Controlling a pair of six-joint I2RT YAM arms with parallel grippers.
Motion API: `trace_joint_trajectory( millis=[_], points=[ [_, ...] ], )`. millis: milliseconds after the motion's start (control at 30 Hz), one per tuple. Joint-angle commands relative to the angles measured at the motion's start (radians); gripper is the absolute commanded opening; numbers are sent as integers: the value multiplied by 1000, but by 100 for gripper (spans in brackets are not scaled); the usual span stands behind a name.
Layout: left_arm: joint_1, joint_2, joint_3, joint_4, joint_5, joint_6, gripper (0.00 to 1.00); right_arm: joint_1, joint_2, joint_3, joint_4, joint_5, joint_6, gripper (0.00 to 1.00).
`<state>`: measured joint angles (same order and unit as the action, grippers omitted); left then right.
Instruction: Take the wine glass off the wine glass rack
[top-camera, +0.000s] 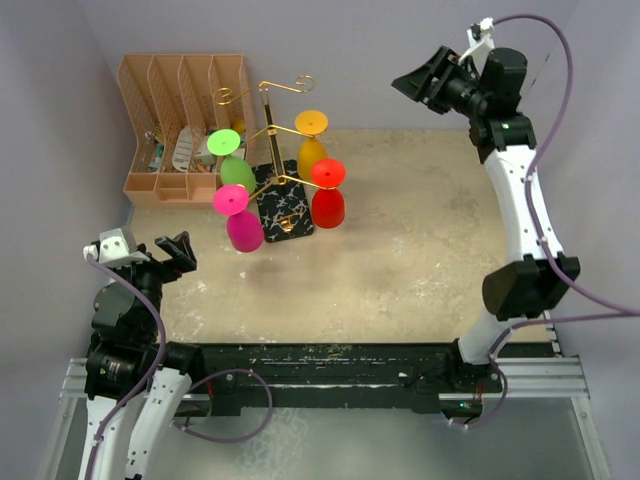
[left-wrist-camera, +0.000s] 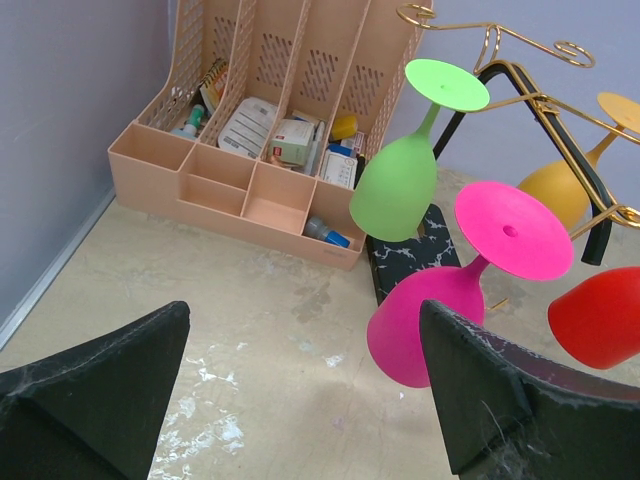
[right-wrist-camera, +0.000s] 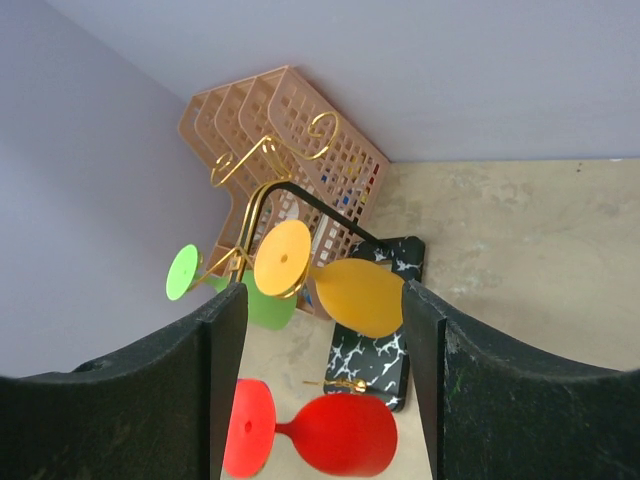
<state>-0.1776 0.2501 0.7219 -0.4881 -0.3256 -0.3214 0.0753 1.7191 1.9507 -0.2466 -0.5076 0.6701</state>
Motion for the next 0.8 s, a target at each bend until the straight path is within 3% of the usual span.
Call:
trace_joint_trajectory(
  millis=[0, 267, 767],
  points=[
    [-5, -3, 33, 22, 1, 15, 99, 64, 125, 207, -75, 24, -26, 66],
    [-5, -3, 31, 24, 14, 16, 99, 175, 327, 432, -161, 43, -48, 66],
    [-5, 2, 28, 26, 22, 18, 100, 265, 399, 393, -154, 63, -85, 61]
  ],
)
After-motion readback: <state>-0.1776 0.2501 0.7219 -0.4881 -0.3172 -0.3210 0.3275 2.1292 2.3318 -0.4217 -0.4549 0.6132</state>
